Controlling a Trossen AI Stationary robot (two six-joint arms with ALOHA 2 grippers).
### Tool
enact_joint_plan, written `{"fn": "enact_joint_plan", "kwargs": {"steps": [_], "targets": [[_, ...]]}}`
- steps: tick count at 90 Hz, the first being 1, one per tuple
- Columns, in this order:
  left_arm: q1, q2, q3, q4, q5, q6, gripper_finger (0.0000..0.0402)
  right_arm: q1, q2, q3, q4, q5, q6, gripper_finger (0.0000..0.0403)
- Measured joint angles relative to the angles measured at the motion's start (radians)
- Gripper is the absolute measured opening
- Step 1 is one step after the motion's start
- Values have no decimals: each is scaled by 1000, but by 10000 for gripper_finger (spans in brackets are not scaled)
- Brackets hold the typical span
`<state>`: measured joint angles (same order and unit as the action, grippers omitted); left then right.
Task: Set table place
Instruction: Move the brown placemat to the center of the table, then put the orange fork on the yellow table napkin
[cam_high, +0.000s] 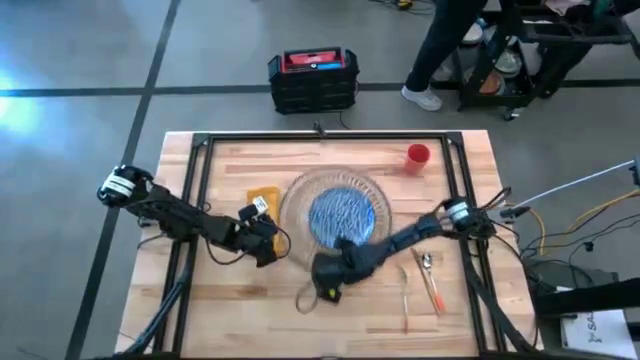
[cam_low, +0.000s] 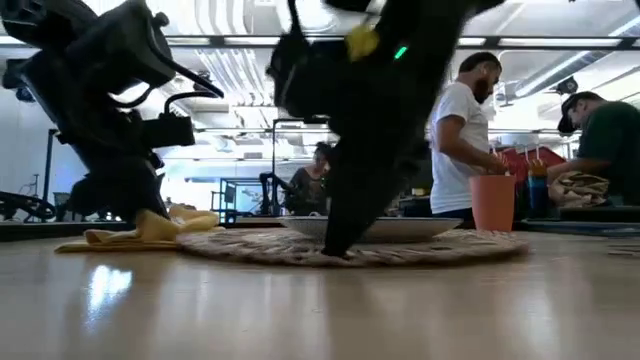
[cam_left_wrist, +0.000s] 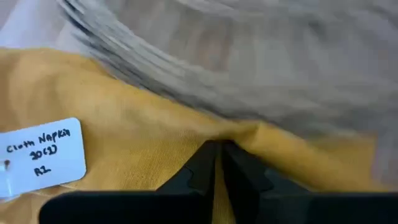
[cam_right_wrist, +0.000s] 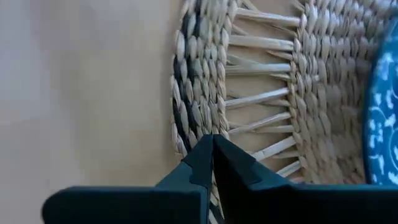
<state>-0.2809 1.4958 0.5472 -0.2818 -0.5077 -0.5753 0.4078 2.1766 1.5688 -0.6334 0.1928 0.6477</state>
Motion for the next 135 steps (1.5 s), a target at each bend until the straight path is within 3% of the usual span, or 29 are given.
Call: {"fn": "enact_joint_plan", "kwargs": {"steps": [21,36,45,81,106,119,128,135], "targets": [[11,-12,0,5,43,52,21,62,3,13,-13,27,52,0],[-1,-18,2,23,287,69,21,40,2,9,-19,53,43,0],[-19,-26,3,28,358,62,21,13,2,8,-19,66,36,0],[-24,-91,-3,18,208,63,21,29,3,8,-18,68,62,0],[-20,-91,-3,19,188,40,21,46,-1,8,-20,81,85,0],[-20,-121,-1,13,185,-39,21,80,-41,9,-71,272,86,0],[-24,-175,34,17,175,-19,21,119,-135,28,-92,427,77,1],[-25,-233,65,15,167,15,21,131,-207,29,-134,460,89,10]]}}
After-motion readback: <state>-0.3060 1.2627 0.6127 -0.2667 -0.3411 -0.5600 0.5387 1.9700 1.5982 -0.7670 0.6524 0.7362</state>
